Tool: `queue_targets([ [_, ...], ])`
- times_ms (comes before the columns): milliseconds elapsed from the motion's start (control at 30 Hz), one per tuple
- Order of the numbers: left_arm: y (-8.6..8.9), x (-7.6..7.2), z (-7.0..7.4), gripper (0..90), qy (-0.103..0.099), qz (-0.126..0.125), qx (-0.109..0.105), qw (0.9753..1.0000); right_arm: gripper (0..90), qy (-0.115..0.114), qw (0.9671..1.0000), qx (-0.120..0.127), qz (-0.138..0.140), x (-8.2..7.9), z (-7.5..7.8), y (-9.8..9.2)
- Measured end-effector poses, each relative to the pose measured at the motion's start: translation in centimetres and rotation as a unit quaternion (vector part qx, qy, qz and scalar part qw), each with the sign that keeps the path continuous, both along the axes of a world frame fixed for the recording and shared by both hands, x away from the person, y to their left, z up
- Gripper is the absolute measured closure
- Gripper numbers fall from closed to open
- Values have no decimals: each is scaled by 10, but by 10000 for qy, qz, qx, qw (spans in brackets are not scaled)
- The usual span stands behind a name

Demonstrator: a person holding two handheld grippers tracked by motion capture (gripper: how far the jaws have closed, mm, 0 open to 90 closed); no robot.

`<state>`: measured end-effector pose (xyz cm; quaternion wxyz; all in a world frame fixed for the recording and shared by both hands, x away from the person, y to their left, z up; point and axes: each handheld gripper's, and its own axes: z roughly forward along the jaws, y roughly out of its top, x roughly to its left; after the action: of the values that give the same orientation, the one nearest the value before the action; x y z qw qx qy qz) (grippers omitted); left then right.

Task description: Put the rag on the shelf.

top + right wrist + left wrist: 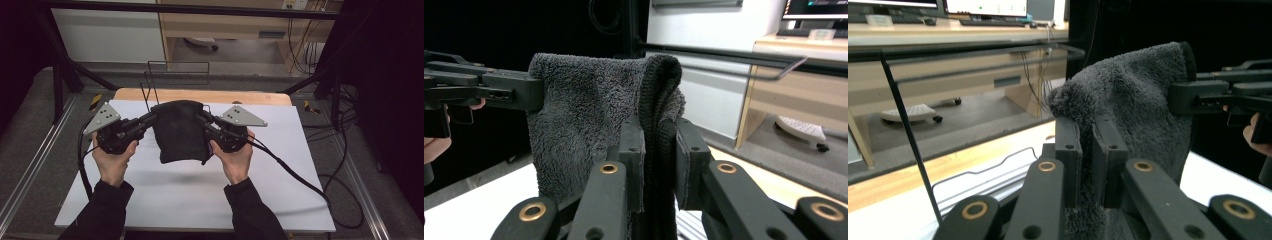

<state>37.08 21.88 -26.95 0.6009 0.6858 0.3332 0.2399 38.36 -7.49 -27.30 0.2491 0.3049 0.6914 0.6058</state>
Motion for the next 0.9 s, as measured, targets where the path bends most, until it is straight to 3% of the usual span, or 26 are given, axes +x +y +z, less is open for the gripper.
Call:
queue_targets([
  [367, 2, 8, 24, 831, -273, 58, -304, 9991, 780, -319, 9994, 99, -121, 7, 28, 2],
  [900, 5, 22, 64, 832, -649, 239, -509, 9963, 781, -765, 9967, 111, -255, 20, 69, 12],
])
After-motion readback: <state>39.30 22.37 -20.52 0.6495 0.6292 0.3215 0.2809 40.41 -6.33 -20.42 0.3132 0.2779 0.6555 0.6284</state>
